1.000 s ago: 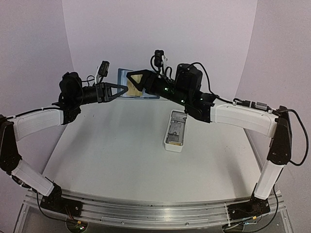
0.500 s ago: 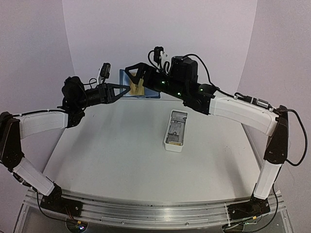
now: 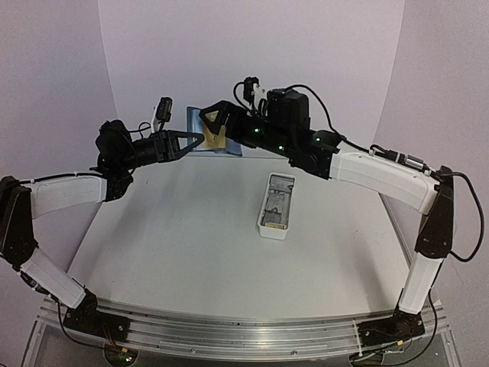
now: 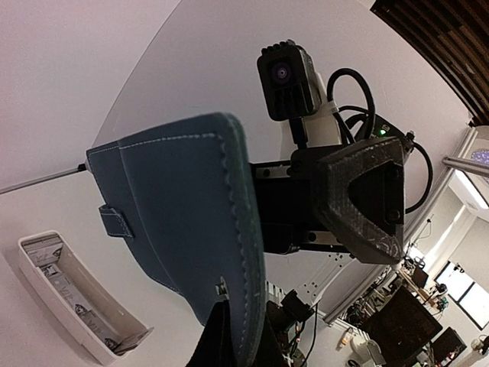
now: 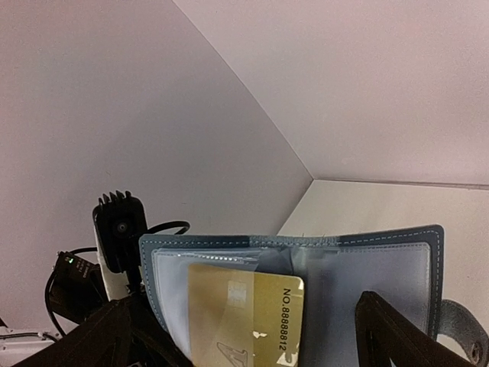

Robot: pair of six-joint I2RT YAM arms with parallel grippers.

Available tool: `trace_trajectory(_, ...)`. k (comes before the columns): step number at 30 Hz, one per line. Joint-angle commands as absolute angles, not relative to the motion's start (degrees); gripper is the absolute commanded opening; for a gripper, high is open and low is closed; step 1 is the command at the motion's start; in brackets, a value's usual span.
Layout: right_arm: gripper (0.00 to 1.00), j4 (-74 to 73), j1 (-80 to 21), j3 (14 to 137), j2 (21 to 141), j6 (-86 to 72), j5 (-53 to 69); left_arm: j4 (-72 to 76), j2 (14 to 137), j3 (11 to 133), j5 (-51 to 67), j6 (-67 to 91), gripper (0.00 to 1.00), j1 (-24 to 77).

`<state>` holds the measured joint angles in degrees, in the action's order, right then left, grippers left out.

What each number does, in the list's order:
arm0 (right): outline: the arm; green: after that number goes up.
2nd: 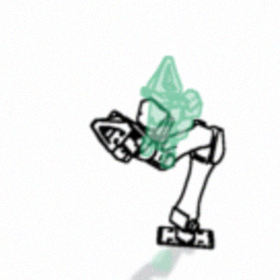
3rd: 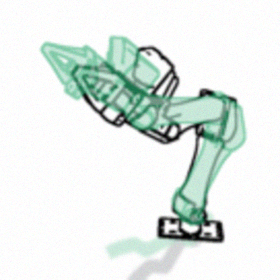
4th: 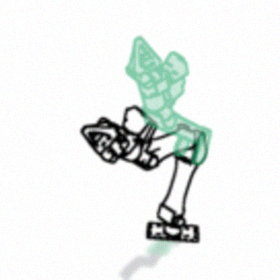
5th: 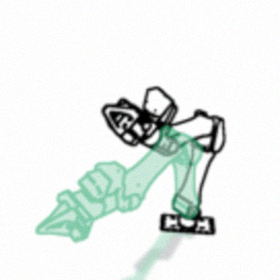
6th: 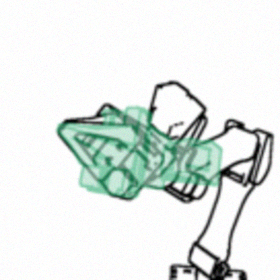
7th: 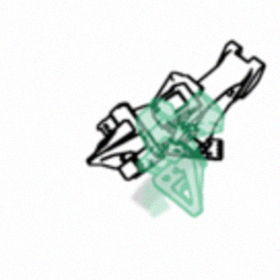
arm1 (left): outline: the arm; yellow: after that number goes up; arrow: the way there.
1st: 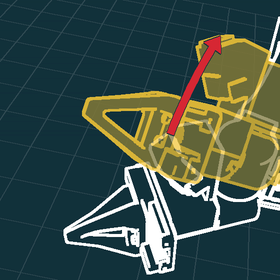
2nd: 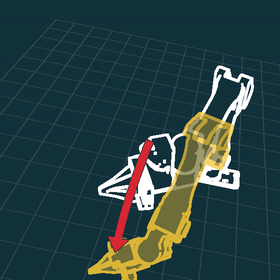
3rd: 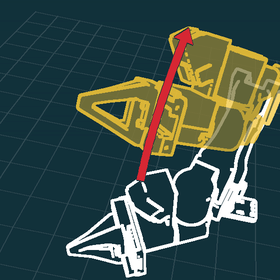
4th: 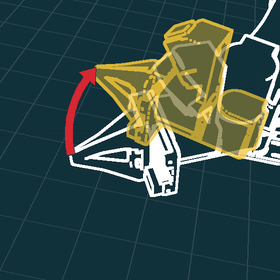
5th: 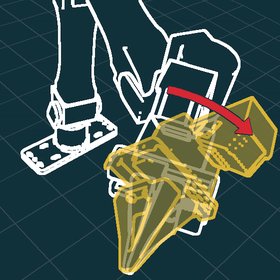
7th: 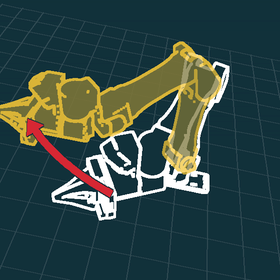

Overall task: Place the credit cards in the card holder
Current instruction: Insert the credit card into the card holder.

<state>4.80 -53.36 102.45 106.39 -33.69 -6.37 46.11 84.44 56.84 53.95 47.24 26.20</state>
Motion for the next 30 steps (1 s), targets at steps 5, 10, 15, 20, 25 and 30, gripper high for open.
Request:
trace_trajectory(5,0.98,1.9,-57.5,109.0,109.7,-35.6,-4.4,46.3,82.9,57.6,52.1,40.8,0.0,26.4)
trace_trajectory(10,0.97,0.0,-58.6,113.2,113.5,-35.8,-3.1,43.8,83.3,58.2,50.9,39.4,0.0,26.5)
trace_trajectory(15,0.97,-2.1,-58.8,115.4,115.8,-35.7,-3.8,45.5,83.9,58.3,51.4,40.7,0.0,27.0)
trace_trajectory(20,0.98,-2.3,-58.8,114.5,114.6,-32.3,-5.2,45.1,84.2,57.0,50.2,46.4,0.0,24.6)
trace_trajectory(25,0.98,-2.2,-57.2,105.7,108.3,-30.0,-8.6,42.7,83.9,53.1,52.8,49.3,0.0,22.2)
trace_trajectory(30,0.98,-2.3,-56.8,102.9,109.6,-31.3,-5.9,48.3,86.9,45.8,53.6,53.0,0.0,22.2)
